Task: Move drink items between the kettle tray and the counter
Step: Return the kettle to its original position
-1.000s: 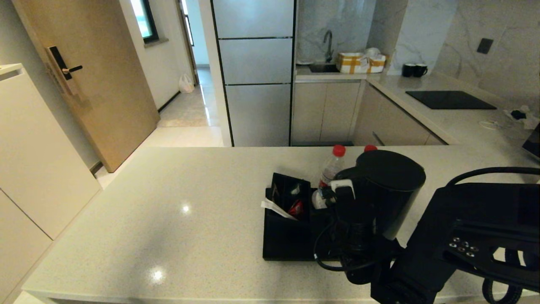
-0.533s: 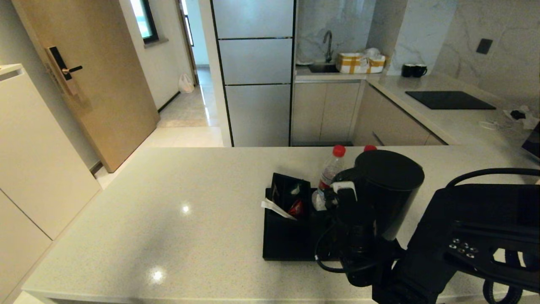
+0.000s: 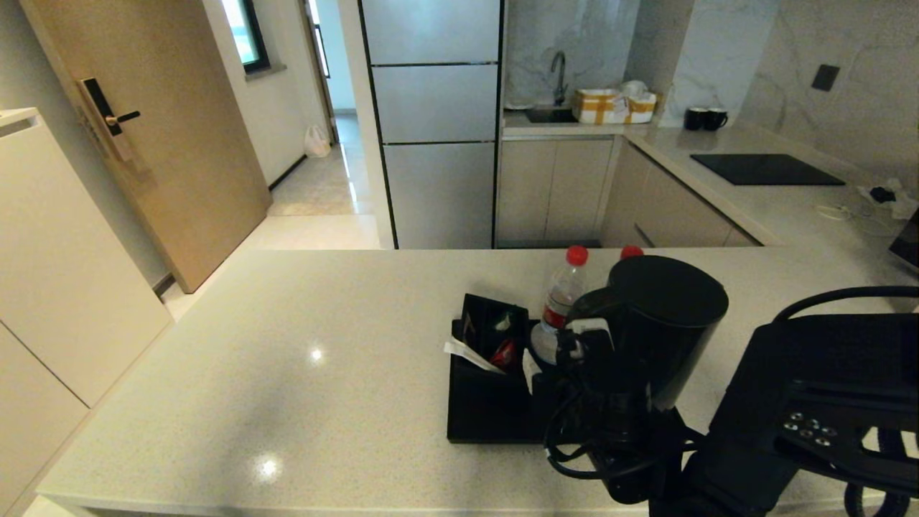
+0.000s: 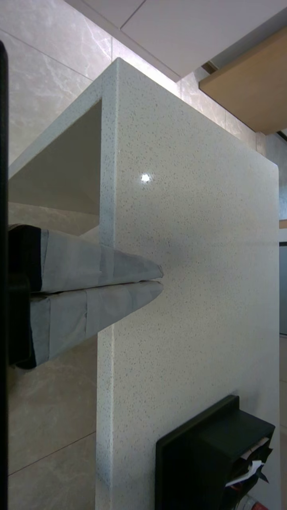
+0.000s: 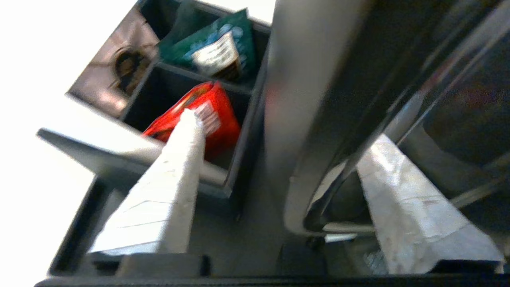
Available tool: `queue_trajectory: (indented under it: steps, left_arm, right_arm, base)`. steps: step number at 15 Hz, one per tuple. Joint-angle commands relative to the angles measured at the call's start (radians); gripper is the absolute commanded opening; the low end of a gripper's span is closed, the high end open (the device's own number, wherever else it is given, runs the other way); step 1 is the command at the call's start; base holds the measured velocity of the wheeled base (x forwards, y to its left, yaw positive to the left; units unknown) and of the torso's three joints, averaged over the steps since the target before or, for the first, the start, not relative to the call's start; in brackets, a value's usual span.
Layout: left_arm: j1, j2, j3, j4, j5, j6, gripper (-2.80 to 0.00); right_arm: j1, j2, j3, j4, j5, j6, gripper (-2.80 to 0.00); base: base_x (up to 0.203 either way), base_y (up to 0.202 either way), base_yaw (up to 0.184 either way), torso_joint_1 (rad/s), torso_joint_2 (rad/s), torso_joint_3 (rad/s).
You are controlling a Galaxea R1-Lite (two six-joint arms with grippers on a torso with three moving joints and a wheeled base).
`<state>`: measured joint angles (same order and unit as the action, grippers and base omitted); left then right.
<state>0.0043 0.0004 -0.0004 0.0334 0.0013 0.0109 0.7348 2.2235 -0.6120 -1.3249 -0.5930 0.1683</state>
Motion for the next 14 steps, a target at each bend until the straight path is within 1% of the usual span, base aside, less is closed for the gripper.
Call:
queue_trajectory:
  steps: [1,3,9,14]
  left_arm:
    - [0.0,0.0,0.0,0.0,0.0,0.0,-2.8]
    - [0.0,0.0,0.0,0.0,0.0,0.0,-2.8]
    - [0.0,0.0,0.0,0.0,0.0,0.0,-2.8]
    - [0.0,0.0,0.0,0.0,0.0,0.0,-2.8]
  right_arm:
    - [0.021,-0.039,0.036,-0.011,0.0,0.013,0.0]
    - [0.035,-0.06,0.059,-0.013,0.002,0.032,0.0]
    - [0.035,-0.116,0.089,-0.014,0.015,0.04,0.0]
    - [0.035,-0.178,0.152,-0.015,0.018,0.054,0.0]
  base:
    - [0.0,0.0,0.0,0.0,0.0,0.0]
    - [0.0,0.0,0.0,0.0,0.0,0.0]
    - [0.0,0.0,0.0,0.0,0.0,0.0]
    - [0.0,0.0,0.0,0.0,0.0,0.0]
